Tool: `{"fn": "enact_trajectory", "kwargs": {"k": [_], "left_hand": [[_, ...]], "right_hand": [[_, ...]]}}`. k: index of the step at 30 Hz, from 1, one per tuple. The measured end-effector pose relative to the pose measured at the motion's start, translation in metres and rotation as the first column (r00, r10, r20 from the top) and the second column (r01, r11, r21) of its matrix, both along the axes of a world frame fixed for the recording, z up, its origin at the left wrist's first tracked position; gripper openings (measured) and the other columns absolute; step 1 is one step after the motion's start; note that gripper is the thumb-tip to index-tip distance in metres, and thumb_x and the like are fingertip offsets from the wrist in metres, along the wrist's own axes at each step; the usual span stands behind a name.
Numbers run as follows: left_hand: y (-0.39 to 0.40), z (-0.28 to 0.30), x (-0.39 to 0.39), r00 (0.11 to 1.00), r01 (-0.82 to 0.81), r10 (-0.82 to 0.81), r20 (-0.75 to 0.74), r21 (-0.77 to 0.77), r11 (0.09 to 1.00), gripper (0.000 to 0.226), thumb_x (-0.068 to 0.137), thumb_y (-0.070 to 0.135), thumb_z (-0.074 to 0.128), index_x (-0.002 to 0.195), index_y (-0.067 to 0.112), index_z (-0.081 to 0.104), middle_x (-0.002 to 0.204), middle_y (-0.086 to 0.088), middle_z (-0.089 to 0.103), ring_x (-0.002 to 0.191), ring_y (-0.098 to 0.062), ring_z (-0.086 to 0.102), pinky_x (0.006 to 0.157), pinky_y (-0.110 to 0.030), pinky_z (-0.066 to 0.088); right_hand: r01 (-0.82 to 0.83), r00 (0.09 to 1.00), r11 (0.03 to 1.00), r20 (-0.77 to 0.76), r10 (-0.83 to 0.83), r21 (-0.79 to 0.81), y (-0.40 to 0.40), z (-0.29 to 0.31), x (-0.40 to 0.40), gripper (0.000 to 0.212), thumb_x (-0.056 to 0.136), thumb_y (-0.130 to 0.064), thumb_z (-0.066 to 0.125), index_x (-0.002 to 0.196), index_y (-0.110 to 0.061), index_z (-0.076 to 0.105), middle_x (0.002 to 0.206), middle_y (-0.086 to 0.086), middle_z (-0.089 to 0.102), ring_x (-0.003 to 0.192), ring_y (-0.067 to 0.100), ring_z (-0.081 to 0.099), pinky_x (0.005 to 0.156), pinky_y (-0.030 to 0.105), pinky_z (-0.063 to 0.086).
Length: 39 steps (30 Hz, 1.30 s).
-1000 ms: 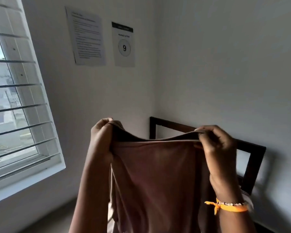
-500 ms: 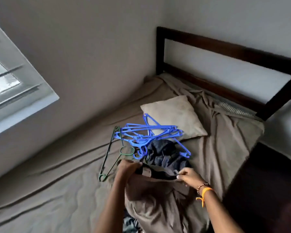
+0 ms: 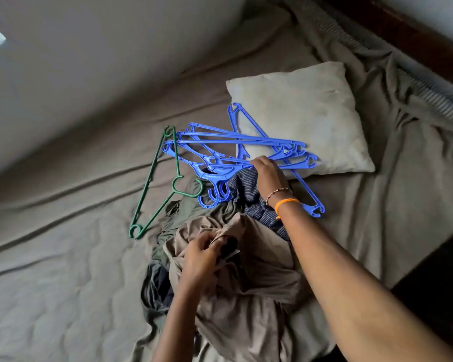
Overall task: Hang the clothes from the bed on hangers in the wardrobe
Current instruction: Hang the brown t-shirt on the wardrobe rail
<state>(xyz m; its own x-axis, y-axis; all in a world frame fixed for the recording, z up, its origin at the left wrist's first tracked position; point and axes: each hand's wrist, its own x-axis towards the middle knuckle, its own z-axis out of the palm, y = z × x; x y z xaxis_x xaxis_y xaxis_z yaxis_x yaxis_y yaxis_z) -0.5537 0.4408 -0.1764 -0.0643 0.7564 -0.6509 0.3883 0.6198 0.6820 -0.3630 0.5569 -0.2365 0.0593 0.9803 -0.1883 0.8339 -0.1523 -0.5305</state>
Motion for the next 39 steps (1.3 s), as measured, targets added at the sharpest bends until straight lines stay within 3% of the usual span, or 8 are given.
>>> {"fn": "enact_trajectory", "kwargs": {"k": [6, 11, 16, 18, 23, 27, 33, 39], "left_hand": [[0.016, -0.007, -0.009, 0.996, -0.079, 0.08, -0.023, 0.058, 0.995, 0.022, 0.087, 0.006, 0.059, 0.067, 0.015, 0.063, 0.062, 0.004, 0.06, 0.065, -0.01, 0.054, 0.066, -0.035, 0.049], [0.021, -0.004, -0.017, 0.986, -0.162, 0.162, -0.027, -0.001, 0.987, 0.011, 0.083, 0.018, 0.065, 0.074, 0.011, 0.067, 0.071, -0.013, 0.067, 0.068, -0.021, 0.058, 0.064, -0.04, 0.051], [0.032, 0.023, -0.007, 0.984, -0.128, 0.134, -0.113, 0.063, 0.99, 0.013, 0.078, 0.019, 0.067, 0.073, 0.007, 0.067, 0.063, -0.006, 0.062, 0.057, -0.015, 0.048, 0.06, -0.031, 0.041], [0.036, 0.037, -0.001, 0.981, -0.105, 0.12, -0.155, 0.104, 0.989, 0.014, 0.077, 0.022, 0.067, 0.076, 0.008, 0.069, 0.062, -0.004, 0.061, 0.058, -0.015, 0.051, 0.061, -0.03, 0.043], [0.033, 0.081, 0.011, 0.976, -0.065, 0.096, -0.193, 0.16, 0.985, 0.008, 0.076, 0.026, 0.063, 0.078, 0.02, 0.068, 0.061, 0.001, 0.06, 0.067, -0.025, 0.06, 0.068, -0.032, 0.05], [0.023, 0.133, 0.015, 0.991, 0.016, 0.013, -0.132, 0.212, 0.977, 0.008, 0.071, 0.027, 0.064, 0.064, 0.023, 0.065, 0.062, -0.002, 0.06, 0.061, -0.019, 0.052, 0.063, -0.027, 0.043], [-0.016, 0.226, -0.007, 0.987, 0.087, -0.124, 0.103, 0.31, 0.947, 0.014, 0.081, 0.009, 0.064, 0.07, 0.014, 0.072, 0.07, -0.007, 0.064, 0.066, -0.015, 0.055, 0.066, -0.029, 0.044], [-0.048, 0.284, -0.037, 0.959, 0.052, -0.129, 0.252, 0.294, 0.954, 0.028, 0.086, -0.003, 0.054, 0.064, 0.011, 0.065, 0.055, -0.007, 0.06, 0.05, -0.016, 0.053, 0.047, -0.019, 0.044]], "right_hand": [[-0.267, 0.861, 0.953, 0.409, 0.302, -0.14, 0.042, -0.023, -0.004, 0.031, 0.09, 0.007, 0.037, 0.114, 0.003, 0.056, 0.117, 0.02, 0.053, 0.11, 0.037, 0.05, 0.086, 0.045, 0.039], [-0.304, 0.894, 0.925, 0.403, 0.195, 0.228, 0.032, -0.012, 0.002, 0.031, 0.069, 0.004, 0.032, 0.073, 0.0, 0.063, 0.072, 0.017, 0.058, 0.056, 0.034, 0.059, 0.045, 0.033, 0.046], [0.135, 0.953, 0.926, 0.211, -0.219, 0.353, 0.016, 0.045, 0.004, 0.039, 0.085, 0.001, 0.031, 0.111, -0.006, 0.059, 0.1, 0.019, 0.059, 0.089, 0.04, 0.055, 0.073, 0.044, 0.039], [0.407, 0.912, 0.848, -0.103, -0.396, 0.338, -0.006, 0.064, 0.001, 0.024, 0.094, -0.008, 0.037, 0.107, -0.003, 0.056, 0.096, 0.015, 0.059, 0.088, 0.035, 0.053, 0.072, 0.041, 0.034], [0.809, 0.425, 0.579, -0.782, -0.456, 0.102, -0.079, 0.117, -0.047, 0.014, 0.095, -0.026, 0.037, 0.083, -0.019, 0.041, 0.063, -0.011, 0.037, 0.057, 0.008, 0.034, 0.059, 0.029, 0.032], [0.845, 0.13, 0.532, -0.942, -0.309, -0.058, -0.115, 0.16, -0.085, 0.016, 0.091, -0.029, 0.035, 0.078, -0.02, 0.034, 0.067, -0.004, 0.031, 0.058, 0.006, 0.031, 0.057, 0.019, 0.031], [0.773, 0.32, 0.634, -0.875, -0.362, 0.021, -0.167, 0.184, -0.09, 0.021, 0.081, -0.047, 0.047, 0.083, -0.026, 0.044, 0.074, -0.001, 0.045, 0.069, 0.015, 0.043, 0.071, 0.033, 0.041], [0.765, 0.493, 0.609, -0.799, -0.345, 0.209, -0.21, 0.226, -0.08, 0.027, 0.074, -0.006, 0.061, 0.094, -0.011, 0.044, 0.079, 0.0, 0.053, 0.062, -0.005, 0.052, 0.066, 0.016, 0.044]]}}
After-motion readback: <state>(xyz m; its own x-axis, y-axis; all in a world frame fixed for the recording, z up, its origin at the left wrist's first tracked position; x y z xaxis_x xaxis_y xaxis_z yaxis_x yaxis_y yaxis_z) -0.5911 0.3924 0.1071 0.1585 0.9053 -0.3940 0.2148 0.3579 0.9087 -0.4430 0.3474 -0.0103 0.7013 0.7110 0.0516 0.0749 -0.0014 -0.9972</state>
